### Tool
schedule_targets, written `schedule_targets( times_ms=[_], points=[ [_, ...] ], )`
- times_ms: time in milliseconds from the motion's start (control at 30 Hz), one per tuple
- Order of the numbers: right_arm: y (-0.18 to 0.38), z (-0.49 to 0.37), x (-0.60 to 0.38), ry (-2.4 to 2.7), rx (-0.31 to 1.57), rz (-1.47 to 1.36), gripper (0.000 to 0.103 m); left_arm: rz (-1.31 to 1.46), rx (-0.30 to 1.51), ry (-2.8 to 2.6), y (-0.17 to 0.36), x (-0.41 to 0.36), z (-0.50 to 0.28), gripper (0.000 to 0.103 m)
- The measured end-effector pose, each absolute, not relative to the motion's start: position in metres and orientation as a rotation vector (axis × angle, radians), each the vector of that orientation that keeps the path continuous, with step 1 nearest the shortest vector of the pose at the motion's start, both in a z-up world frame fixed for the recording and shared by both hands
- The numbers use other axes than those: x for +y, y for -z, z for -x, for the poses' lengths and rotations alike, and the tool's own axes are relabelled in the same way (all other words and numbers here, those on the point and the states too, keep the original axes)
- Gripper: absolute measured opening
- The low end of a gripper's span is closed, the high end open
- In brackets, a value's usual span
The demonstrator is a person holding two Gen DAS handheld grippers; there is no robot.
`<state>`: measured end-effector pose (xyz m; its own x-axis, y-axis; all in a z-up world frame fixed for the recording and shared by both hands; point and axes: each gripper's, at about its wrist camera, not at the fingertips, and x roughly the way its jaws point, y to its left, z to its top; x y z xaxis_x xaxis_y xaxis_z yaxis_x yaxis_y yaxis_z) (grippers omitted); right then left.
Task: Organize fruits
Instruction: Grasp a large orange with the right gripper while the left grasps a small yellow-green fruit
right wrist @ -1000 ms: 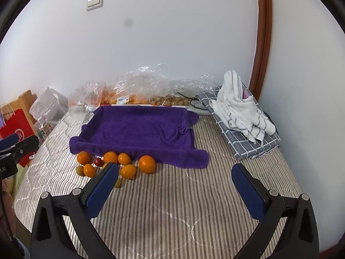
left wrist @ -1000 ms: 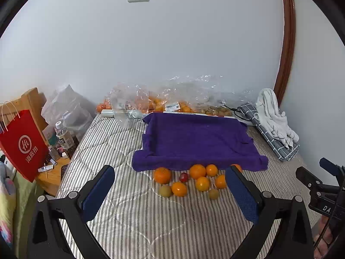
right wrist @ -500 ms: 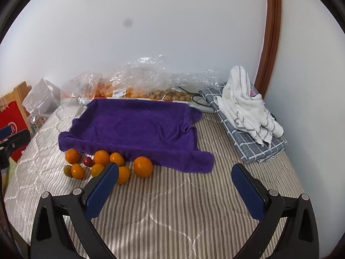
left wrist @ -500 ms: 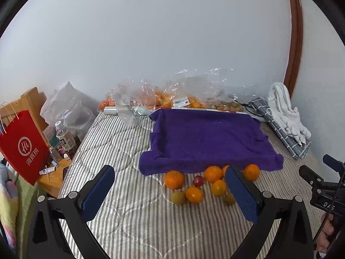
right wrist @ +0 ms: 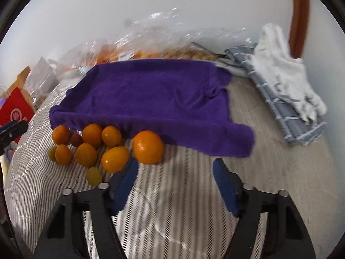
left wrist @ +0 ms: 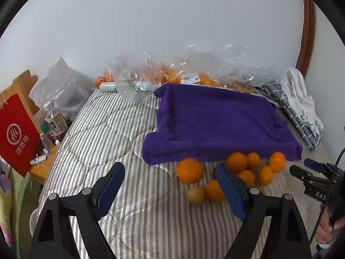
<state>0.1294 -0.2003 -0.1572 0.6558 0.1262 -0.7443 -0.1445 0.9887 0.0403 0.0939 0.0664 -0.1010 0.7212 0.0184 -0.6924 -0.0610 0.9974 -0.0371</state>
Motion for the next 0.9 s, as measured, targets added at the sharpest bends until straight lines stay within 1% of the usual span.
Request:
schedule_targets(
  times_ms=[133,367,400,467,500,533,600,633,700,767,900],
  points=[
    [0.166,-0.143,-0.192,-0.178,0.843,-0.004,0.062,0.042,0.806,-0.012,0.114,0.07,-0.098,0.085],
    [0.18,-0.162,-0.185,-0.232,0.882,-0.049,0.061,0.092,0.84,0.049,0.131,0.077,-0.101,0.085],
    [0.181,-0.165,-0.183,-0.241,0.888,-0.055,0.06,0.093,0.852,0.059,0.134,0.075,-0.103,0.085],
    [0.183,-0.168,-0.18,-0.247,0.892,-0.045,0.052,0.087,0.871,0.074,0.14,0.07,-0.106,0.085],
    [0.185,-0.169,-0.179,-0.25,0.896,-0.038,0.044,0.084,0.877,0.082,0.143,0.068,-0.106,0.085],
    [0.187,-0.17,-0.178,-0.262,0.905,-0.038,0.038,0.081,0.883,0.091,0.145,0.066,-0.107,0.084],
    [0.187,-0.17,-0.179,-0.274,0.909,-0.044,0.038,0.073,0.894,0.105,0.149,0.062,-0.106,0.072],
    [0.186,-0.167,-0.18,-0.27,0.906,-0.038,0.038,0.07,0.9,0.111,0.151,0.06,-0.105,0.069],
    [0.184,-0.161,-0.183,-0.261,0.887,-0.021,0.038,0.07,0.907,0.127,0.154,0.059,-0.103,0.055],
    [0.181,-0.155,-0.189,-0.235,0.871,-0.004,0.038,0.062,0.914,0.143,0.155,0.059,-0.101,0.047],
    [0.18,-0.141,-0.205,-0.187,0.86,0.026,0.038,0.051,0.919,0.173,0.158,0.055,-0.099,0.047]
  ],
)
